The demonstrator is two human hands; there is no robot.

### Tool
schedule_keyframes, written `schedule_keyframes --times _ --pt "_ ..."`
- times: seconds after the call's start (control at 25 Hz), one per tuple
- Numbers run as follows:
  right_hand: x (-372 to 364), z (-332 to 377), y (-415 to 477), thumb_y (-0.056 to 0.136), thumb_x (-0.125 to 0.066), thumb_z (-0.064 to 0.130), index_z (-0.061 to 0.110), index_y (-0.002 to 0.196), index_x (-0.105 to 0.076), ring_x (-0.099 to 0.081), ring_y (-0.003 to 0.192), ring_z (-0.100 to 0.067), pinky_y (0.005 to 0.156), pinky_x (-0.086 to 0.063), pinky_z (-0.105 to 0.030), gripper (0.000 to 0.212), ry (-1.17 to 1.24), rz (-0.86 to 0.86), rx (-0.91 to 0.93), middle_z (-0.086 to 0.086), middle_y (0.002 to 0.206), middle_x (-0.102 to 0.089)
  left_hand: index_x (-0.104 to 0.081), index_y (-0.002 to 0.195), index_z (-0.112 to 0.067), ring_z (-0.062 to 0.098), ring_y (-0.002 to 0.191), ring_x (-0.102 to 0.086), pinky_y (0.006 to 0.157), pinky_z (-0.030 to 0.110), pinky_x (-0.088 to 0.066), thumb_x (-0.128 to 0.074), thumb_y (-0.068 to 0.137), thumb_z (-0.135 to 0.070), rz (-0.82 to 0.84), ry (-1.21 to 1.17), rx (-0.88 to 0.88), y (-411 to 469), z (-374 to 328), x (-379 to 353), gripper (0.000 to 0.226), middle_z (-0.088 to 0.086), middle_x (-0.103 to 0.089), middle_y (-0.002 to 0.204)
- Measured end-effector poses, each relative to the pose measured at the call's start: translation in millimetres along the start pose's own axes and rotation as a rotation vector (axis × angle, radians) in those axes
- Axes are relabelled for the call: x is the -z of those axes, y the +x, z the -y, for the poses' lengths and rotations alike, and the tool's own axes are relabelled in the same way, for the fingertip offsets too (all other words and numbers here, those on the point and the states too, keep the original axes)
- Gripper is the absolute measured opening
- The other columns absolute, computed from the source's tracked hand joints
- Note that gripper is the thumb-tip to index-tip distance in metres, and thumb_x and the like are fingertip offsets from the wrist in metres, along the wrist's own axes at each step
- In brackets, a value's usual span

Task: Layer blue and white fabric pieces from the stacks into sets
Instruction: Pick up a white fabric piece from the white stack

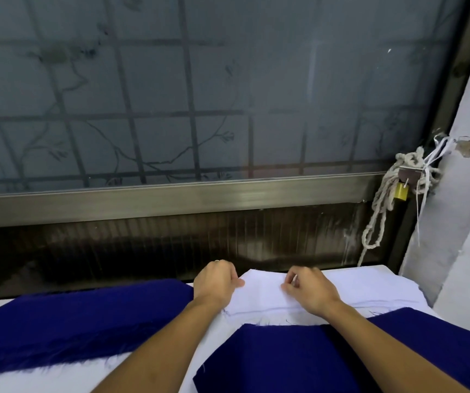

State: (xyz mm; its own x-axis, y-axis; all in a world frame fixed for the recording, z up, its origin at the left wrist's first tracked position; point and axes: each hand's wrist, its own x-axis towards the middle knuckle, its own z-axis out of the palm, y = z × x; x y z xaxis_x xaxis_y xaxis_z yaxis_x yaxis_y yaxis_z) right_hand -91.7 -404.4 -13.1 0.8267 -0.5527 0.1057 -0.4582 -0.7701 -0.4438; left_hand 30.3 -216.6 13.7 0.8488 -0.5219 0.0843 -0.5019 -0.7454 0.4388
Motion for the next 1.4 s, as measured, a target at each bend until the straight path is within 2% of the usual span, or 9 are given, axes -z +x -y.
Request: schedule_keyframes --times 0.2,0.4,0.6,0.8,0.92,1.08,1.24,1.32,1.4 --pt "-2 3 0 0.097 -0.062 0.041 0.029 0.105 -0.064 -0.054 0.099 -0.009 0.084 -0.053 -0.026 0.014 -0.064 -0.059 0.051 0.007 0.108 -0.062 -0.067 0.086 -0.019 0.012 0.082 -0.066 0.067 0.025 -0.05 -0.061 0.102 -0.031 -0.038 0.11 -0.102 -4 -2 1 0.021 -0.001 -0.07 0.089" --pt "-6 6 0 0.097 -0.061 0.042 0.029 0.121 -0.059 -0.05 0.111 -0.011 0.091 -0.049 -0.023 0.027 -0.07 -0.076 0.092 0.006 0.125 -0.054 -0.065 0.115 -0.015 0.013 0.095 -0.063 0.08 0.022 -0.054 -0.055 0.104 -0.03 -0.048 0.091 -0.215 -9 -1 -5 0.021 0.0 -0.063 0.114" --pt "-7 8 -2 0.098 -0.061 0.043 0.03 0.126 -0.056 -0.05 0.116 -0.012 0.095 -0.048 -0.024 0.032 -0.101 -0.06 0.075 0.005 0.133 -0.052 -0.069 0.112 -0.014 0.017 0.112 -0.055 0.095 0.031 -0.051 -0.064 0.099 -0.036 -0.068 0.163 -0.228 -5 0 -6 0.026 0.002 -0.058 0.122" --pt "4 22 -3 0.097 -0.063 0.037 0.038 0.148 -0.039 -0.03 0.143 -0.014 0.118 -0.027 -0.038 0.056 0.053 -0.02 0.164 0.013 0.153 -0.038 -0.06 0.101 -0.021 0.012 0.088 -0.058 0.074 0.027 -0.048 -0.056 0.104 -0.03 0.05 -0.003 -0.356 -9 -8 1 0.01 -0.005 -0.059 0.099" --pt "15 37 -4 0.097 -0.065 0.033 0.038 0.136 -0.054 -0.039 0.134 -0.018 0.114 -0.035 -0.042 0.04 0.313 0.075 0.129 0.01 0.136 -0.054 -0.048 0.082 -0.023 0.01 0.072 -0.05 0.064 0.026 -0.04 -0.055 0.102 -0.024 0.065 -0.133 -0.383 -14 -8 9 0.022 -0.007 -0.051 0.081" --pt "36 46 -15 0.098 -0.066 0.028 0.021 0.105 -0.071 -0.064 0.104 -0.018 0.094 -0.056 -0.042 0.011 0.417 0.171 0.149 0.001 0.107 -0.069 -0.039 0.069 -0.015 0.012 0.062 -0.038 0.059 0.034 -0.034 -0.054 0.089 -0.009 0.039 -0.429 -0.308 -25 -3 35 0.026 0.0 -0.044 0.067" --pt "57 46 -28 0.096 -0.068 0.028 0.021 0.081 -0.071 -0.062 0.079 -0.012 0.072 -0.049 -0.031 0.017 0.33 0.189 0.131 0.004 0.082 -0.066 -0.038 0.069 -0.016 0.016 0.064 -0.04 0.062 0.037 -0.032 -0.054 0.089 -0.003 -0.012 -0.584 -0.217 -38 9 68 0.029 0.004 -0.043 0.068" --pt "65 45 -33 0.096 -0.069 0.032 0.022 0.075 -0.069 -0.056 0.072 -0.012 0.07 -0.044 -0.031 0.023 0.226 0.18 0.143 0.004 0.074 -0.061 -0.037 0.068 -0.016 0.018 0.064 -0.037 0.063 0.036 -0.029 -0.055 0.09 0.0 -0.048 -0.663 -0.172 -46 16 84 0.032 0.003 -0.039 0.067" --pt "71 47 -41 0.096 -0.068 0.035 0.021 0.081 -0.071 -0.061 0.078 -0.014 0.076 -0.048 -0.034 0.021 0.113 0.169 0.155 0.0 0.083 -0.067 -0.036 0.068 -0.016 0.018 0.065 -0.034 0.064 0.036 -0.028 -0.056 0.092 0.0 -0.093 -0.724 -0.14 -55 25 103 0.035 0.004 -0.036 0.067"
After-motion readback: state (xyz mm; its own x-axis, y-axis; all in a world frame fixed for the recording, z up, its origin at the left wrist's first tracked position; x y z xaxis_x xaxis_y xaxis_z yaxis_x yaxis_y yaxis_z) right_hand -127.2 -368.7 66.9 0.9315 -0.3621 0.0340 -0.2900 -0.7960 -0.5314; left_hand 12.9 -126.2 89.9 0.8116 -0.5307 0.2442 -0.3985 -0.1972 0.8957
